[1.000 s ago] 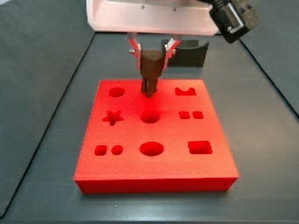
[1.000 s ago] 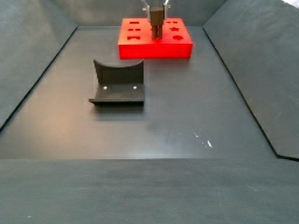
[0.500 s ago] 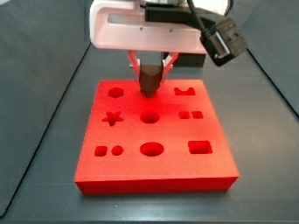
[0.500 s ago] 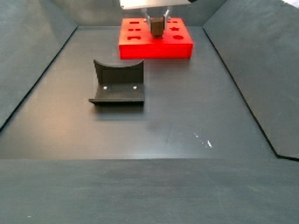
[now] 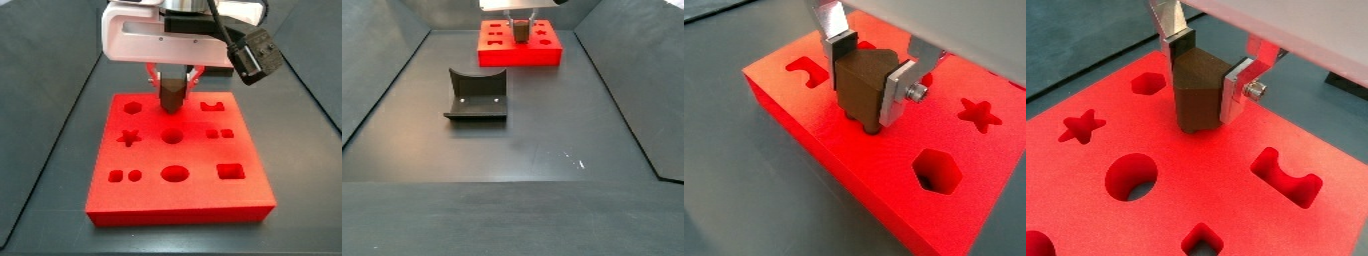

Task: Insert the 3 prong object.

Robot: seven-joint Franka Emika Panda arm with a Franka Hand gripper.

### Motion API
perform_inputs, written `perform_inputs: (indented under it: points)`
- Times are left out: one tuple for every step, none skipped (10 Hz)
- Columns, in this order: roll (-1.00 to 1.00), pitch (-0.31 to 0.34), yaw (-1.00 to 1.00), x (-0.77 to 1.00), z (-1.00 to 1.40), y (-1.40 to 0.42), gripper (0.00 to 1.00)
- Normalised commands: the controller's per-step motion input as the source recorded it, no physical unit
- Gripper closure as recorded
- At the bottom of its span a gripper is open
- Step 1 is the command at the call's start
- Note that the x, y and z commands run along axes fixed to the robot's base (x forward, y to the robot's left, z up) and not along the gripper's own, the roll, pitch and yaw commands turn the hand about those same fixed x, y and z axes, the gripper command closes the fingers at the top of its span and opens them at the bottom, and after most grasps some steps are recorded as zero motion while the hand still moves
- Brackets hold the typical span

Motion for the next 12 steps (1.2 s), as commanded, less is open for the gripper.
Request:
perform_inputs:
  points:
    - [-0.09, -0.054, -0.07, 0.15, -0.67, 0.16, 1.0]
    - [0.06, 0.046, 0.0, 0.0, -0.07, 0.0, 1.0]
    - [0.0, 0.0, 0.0, 0.0, -0.02, 0.0, 1.0]
    - [0.01, 0.0, 0.0, 0.0, 0.0, 0.0, 1.0]
    - [0.0, 0.107, 0.0, 0.25, -0.48, 0.0, 1.0]
    - [0.0, 0.0, 0.0, 0.29, -1.0, 0.0, 1.0]
    - [0.0, 0.0, 0.0, 0.3, -1.0, 0.0, 1.0]
    - [0.0, 0.0, 0.0, 0.29, -1.0, 0.0, 1.0]
    - [0.0, 0.0, 0.0, 0.06, -1.0, 0.0, 1.0]
    - [0.0, -0.044, 0.0, -0.03, 0.0, 0.0, 1.0]
    - [-0.01, 0.0, 0.0, 0.0, 0.0, 0.0, 1.0]
    - [0.0, 0.0, 0.0, 0.0, 0.0, 0.0, 1.0]
